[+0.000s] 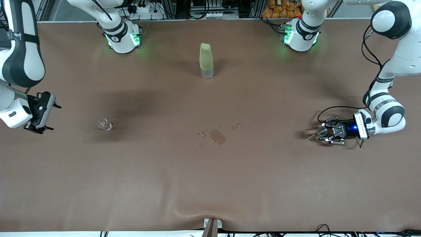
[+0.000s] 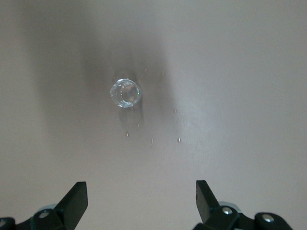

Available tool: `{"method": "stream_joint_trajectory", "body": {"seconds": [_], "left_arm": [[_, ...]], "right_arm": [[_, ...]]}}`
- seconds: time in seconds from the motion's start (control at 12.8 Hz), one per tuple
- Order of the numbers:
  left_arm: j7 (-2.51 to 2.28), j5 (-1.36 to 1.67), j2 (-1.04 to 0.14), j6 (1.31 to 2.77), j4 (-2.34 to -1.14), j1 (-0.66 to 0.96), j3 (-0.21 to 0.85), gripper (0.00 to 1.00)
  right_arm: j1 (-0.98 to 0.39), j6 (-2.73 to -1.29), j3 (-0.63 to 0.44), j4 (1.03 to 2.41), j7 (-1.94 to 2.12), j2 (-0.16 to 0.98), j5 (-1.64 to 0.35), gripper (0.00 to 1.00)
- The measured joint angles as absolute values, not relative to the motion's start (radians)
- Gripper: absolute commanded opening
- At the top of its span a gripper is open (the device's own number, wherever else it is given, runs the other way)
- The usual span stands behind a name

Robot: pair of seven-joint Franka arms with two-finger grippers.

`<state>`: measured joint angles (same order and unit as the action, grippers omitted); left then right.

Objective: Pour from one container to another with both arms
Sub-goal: 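Close the right gripper around the clear glass beaker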

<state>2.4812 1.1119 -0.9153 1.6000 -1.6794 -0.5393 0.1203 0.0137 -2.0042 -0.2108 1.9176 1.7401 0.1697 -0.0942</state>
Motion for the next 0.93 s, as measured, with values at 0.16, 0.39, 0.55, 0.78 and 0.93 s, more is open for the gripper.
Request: {"method": "stream_joint_trajectory", "body": {"seconds": [0.16, 0.39, 0.55, 0.78, 0.93], "left_arm": [[2.481, 1.114, -0.916, 1.6, -1.678, -0.539, 0.121, 0.53], [2.481, 1.116, -0.921, 1.6, -1.678, -0.539, 0.122, 0.53], [2.481, 1.117, -0.922, 1.6, -1.678, -0.539, 0.123, 0.52], [2.481, 1.119, -0.924, 1.6, -1.678, -0.539, 0.124, 0.51], [2.483, 1.12, -0.932, 1.6, -1.678, -0.538, 0.124, 0.5]], "right_arm": [[0.065, -2.024, -0.217, 1.935, 1.953, 0.222, -0.231, 1.0], [0.096, -2.033, -0.268, 1.937, 2.182, 0.323, -0.393, 1.0], [0.097, -2.033, -0.296, 1.937, 2.302, 0.374, -0.509, 1.0], [0.097, -2.03, -0.331, 1.937, 2.48, 0.442, -0.684, 1.0], [0.097, -2.0, -0.348, 1.937, 2.568, 0.483, -0.79, 1.0]]}}
